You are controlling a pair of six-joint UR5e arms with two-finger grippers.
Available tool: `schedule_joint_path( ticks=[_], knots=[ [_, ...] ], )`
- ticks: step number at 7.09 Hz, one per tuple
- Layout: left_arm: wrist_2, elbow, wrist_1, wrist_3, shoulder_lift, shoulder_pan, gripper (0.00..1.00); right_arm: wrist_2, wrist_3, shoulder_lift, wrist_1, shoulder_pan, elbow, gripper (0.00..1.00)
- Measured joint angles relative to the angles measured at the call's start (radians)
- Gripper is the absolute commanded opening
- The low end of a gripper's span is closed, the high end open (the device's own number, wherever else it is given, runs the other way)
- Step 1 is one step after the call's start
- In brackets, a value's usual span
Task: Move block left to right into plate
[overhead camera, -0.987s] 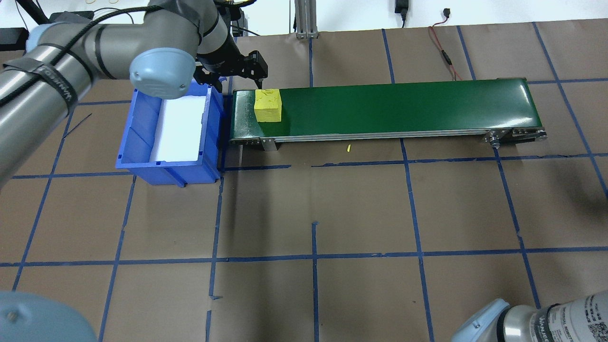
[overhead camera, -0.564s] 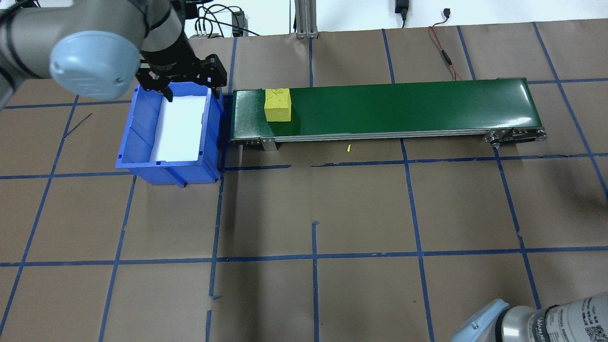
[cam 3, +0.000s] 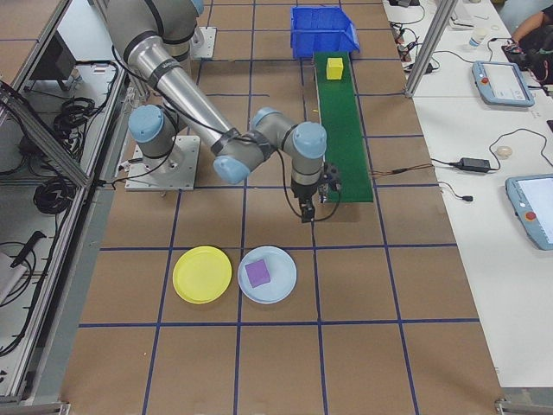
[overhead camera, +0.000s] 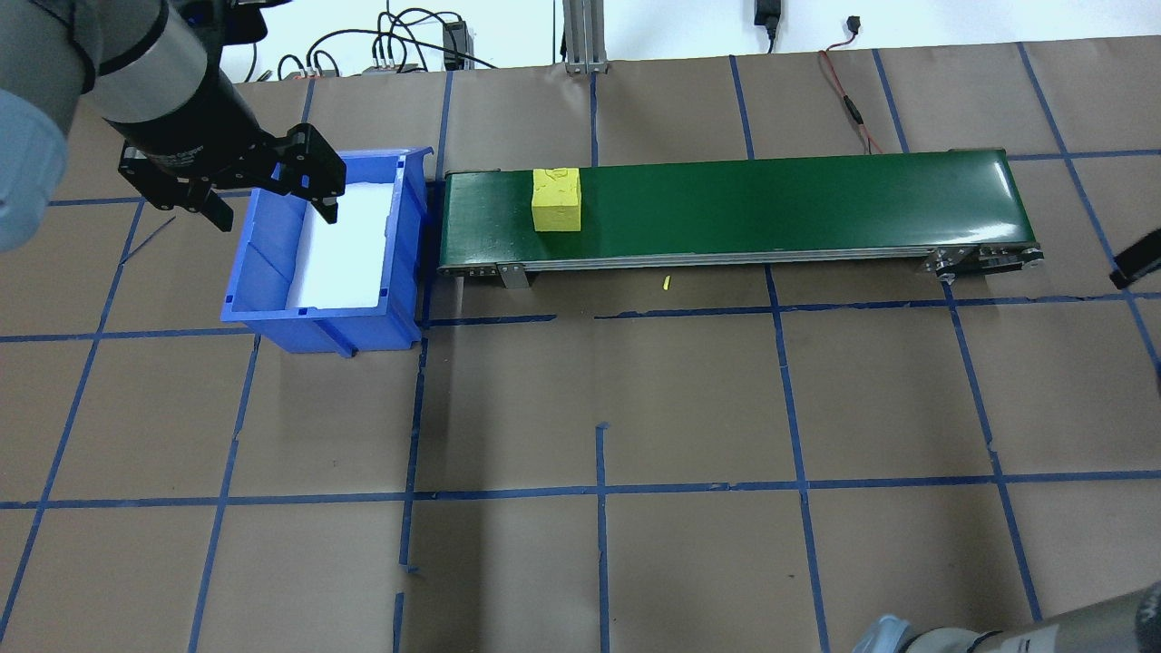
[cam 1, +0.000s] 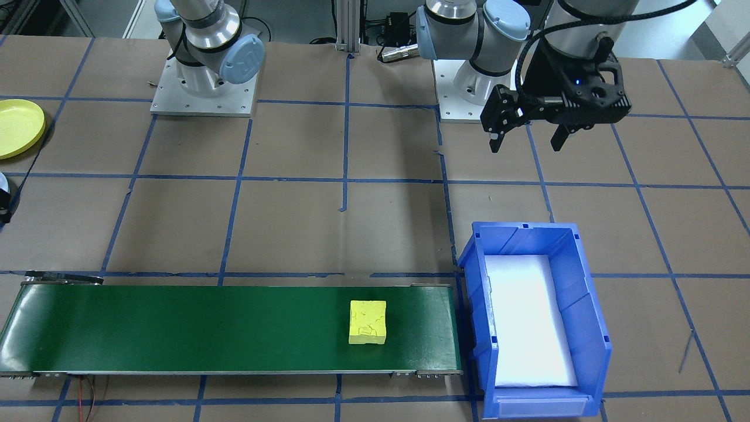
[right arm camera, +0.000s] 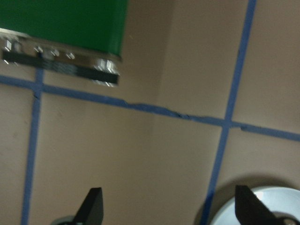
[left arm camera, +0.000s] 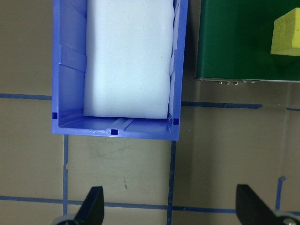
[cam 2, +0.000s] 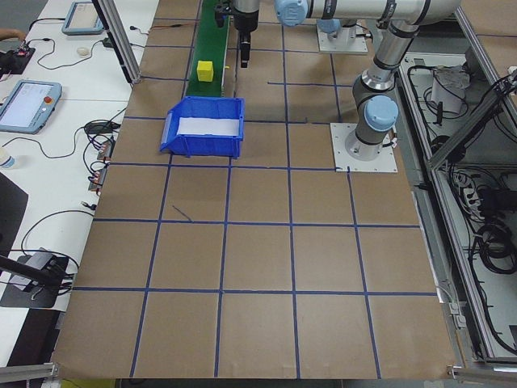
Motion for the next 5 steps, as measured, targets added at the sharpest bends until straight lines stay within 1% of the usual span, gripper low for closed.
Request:
schedule_joint_path(
  ticks=[1,2,3,4,5],
  knots=[
    [0.002,0.005,-0.023,0.009,0.011,0.000,1.00,0.055,0.153,0.013,0.009,0.092,-0.013,1.00],
    [0.013,0.008,-0.059,0.015,0.011,-0.002,1.00,0.094,0.323,0.038,0.008,0.191,-0.028,1.00],
    [0.019,0.010,-0.097,0.025,0.011,-0.001,1.00,0.119,0.478,0.060,0.009,0.279,-0.048,1.00],
    [0.019,0.013,-0.111,0.043,0.011,0.004,1.00,0.149,0.599,0.072,0.013,0.353,-0.065,1.00],
    [0.016,0.015,-0.110,0.056,0.013,0.006,1.00,0.191,0.695,0.078,0.012,0.407,-0.074,1.00]
  ],
)
